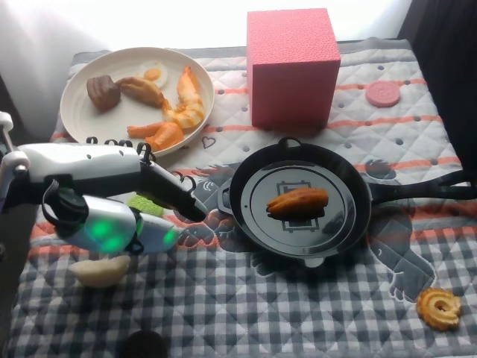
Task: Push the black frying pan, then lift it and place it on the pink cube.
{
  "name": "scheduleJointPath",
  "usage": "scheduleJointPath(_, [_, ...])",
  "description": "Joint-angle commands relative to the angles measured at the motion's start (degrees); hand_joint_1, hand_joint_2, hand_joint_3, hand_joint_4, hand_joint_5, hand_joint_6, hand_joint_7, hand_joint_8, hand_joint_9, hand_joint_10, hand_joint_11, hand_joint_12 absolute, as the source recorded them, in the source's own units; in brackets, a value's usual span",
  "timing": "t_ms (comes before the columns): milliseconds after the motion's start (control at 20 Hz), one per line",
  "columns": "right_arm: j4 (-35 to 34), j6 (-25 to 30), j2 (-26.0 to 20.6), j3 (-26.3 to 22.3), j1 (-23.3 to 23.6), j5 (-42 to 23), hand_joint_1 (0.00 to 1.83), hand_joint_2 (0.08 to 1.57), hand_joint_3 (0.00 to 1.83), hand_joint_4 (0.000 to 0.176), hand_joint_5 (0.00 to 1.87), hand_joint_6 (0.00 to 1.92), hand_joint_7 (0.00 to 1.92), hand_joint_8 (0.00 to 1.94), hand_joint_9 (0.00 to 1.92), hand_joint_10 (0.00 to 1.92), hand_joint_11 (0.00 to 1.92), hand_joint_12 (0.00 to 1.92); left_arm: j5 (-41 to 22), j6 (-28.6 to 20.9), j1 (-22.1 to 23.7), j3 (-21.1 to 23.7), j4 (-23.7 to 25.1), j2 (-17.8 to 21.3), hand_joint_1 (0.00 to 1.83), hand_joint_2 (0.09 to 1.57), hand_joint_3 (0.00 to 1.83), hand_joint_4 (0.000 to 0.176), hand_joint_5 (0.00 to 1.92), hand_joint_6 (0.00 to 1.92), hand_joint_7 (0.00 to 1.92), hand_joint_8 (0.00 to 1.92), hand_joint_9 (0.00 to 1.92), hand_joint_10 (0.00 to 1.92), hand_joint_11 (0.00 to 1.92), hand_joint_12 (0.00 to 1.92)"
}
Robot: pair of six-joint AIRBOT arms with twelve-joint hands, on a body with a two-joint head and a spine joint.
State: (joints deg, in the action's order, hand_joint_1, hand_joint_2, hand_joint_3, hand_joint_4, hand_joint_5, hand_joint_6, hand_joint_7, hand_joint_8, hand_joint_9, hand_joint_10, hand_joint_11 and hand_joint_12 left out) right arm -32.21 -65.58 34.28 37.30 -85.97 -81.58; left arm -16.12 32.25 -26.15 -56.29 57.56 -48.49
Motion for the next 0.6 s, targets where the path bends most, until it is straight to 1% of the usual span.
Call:
scheduleJointPath(0, [-0.2, 0.5, 0.1, 0.4, 0.1, -7.3, 0.39, 1.3, 0.0, 0.029, 0.0, 0.0, 0.0, 0.0, 0.04, 0.0, 0.0, 0.76, -2.2, -0.3, 0.6, -0.4, -0.9, -0.4, 0.41, 1.37, 0.0, 0.0, 0.58, 0.02, 0.52, 0.01, 0.48, 0.06, 0.0, 1.13])
scheduleJointPath(100, [-0.3, 1.0, 0.3, 0.6, 0.0, -7.3, 0.39, 1.31, 0.0, 0.027, 0.0, 0.0, 0.0, 0.0, 0.03, 0.0, 0.0, 0.68, -1.9, -0.3, 0.4, -0.9, -0.5, -1.2, 0.46, 1.35, 0.0, 0.0, 0.61, 0.03, 0.54, 0.01, 0.51, 0.06, 0.0, 1.16])
scheduleJointPath(150, [-0.3, 1.1, 0.3, 0.6, 0.0, -7.4, 0.4, 1.31, 0.0, 0.035, 0.0, 0.0, 0.0, 0.0, 0.0, 0.0, 0.0, 0.64, -1.6, -0.3, 0.5, -0.9, -0.4, -1.4, 0.41, 1.36, 0.0, 0.0, 0.61, 0.03, 0.54, 0.01, 0.51, 0.06, 0.0, 1.17])
scheduleJointPath(200, [-0.3, 1.4, 0.3, 0.6, 0.0, -7.6, 0.41, 1.3, 0.0, 0.03, 0.0, 0.0, 0.0, 0.0, 0.0, 0.0, 0.0, 0.63, -1.0, -0.3, 0.9, -1.1, -0.2, -1.6, 0.45, 1.35, 0.0, 0.0, 0.62, 0.03, 0.55, 0.01, 0.52, 0.06, 0.0, 1.19])
scheduleJointPath(250, [-0.4, 1.8, 0.3, 0.7, -0.2, -8.1, 0.42, 1.3, 0.0, 0.028, 0.0, 0.0, 0.0, 0.0, 0.01, 0.0, 0.0, 0.62, -0.6, -0.3, 1.3, -1.3, 0.1, -1.9, 0.39, 1.37, 0.0, 0.0, 0.58, 0.01, 0.51, 0.0, 0.48, 0.03, 0.0, 1.12])
scheduleJointPath(300, [-0.5, 2.1, 0.3, 0.7, -0.3, -8.4, 0.4, 1.29, 0.0, 0.033, 0.0, 0.0, 0.0, 0.0, 0.02, 0.01, 0.0, 0.65, -0.4, -0.3, 1.7, -1.6, 0.1, -2.2, 0.34, 1.38, 0.01, 0.0, 0.56, 0.0, 0.5, 0.0, 0.47, 0.03, 0.0, 1.11])
scheduleJointPath(350, [-0.5, 2.3, 0.3, 0.7, -0.4, -8.4, 0.36, 1.28, 0.0, 0.044, 0.0, 0.0, 0.0, 0.0, 0.04, 0.01, 0.0, 0.79, -0.4, -0.3, 1.8, -1.7, 0.3, -2.5, 0.36, 1.38, 0.0, 0.0, 0.56, 0.01, 0.52, 0.01, 0.49, 0.04, 0.0, 1.13])
scheduleJointPath(400, [-0.5, 2.3, 0.4, 0.7, -0.4, -8.4, 0.34, 1.28, 0.0, 0.049, 0.0, 0.0, 0.0, 0.0, 0.04, 0.01, 0.0, 0.85, -0.4, -0.3, 1.9, -1.8, 0.4, -2.7, 0.42, 1.36, 0.0, 0.0, 0.58, 0.01, 0.55, 0.02, 0.52, 0.05, 0.0, 1.16])
scheduleJointPath(450, [-0.6, 2.5, 0.4, 0.7, -0.5, -8.6, 0.36, 1.28, 0.0, 0.045, 0.0, 0.0, 0.0, 0.0, 0.04, 0.01, 0.0, 0.86, -0.5, -0.3, 2.1, -1.9, 0.5, -3.2, 0.42, 1.36, 0.0, 0.0, 0.59, 0.02, 0.58, 0.02, 0.56, 0.06, 0.0, 1.18])
scheduleJointPath(500, [-0.6, 2.8, 0.4, 0.7, -0.6, -8.8, 0.36, 1.28, 0.0, 0.044, 0.0, 0.0, 0.0, 0.0, 0.03, 0.01, 0.0, 0.86, -0.5, -0.3, 2.1, -2.2, 0.5, -3.7, 0.37, 1.37, 0.0, 0.0, 0.57, 0.01, 0.58, 0.02, 0.54, 0.05, 0.0, 1.2])
scheduleJointPath(550, [-0.6, 3.0, 0.4, 0.7, -0.6, -8.9, 0.36, 1.28, 0.0, 0.046, 0.0, 0.0, 0.0, 0.0, 0.04, 0.01, 0.0, 0.86, -0.5, -0.3, 2.1, -2.4, 0.6, -4.2, 0.3, 1.4, 0.01, 0.0, 0.53, 0.0, 0.54, 0.01, 0.51, 0.03, 0.0, 1.15])
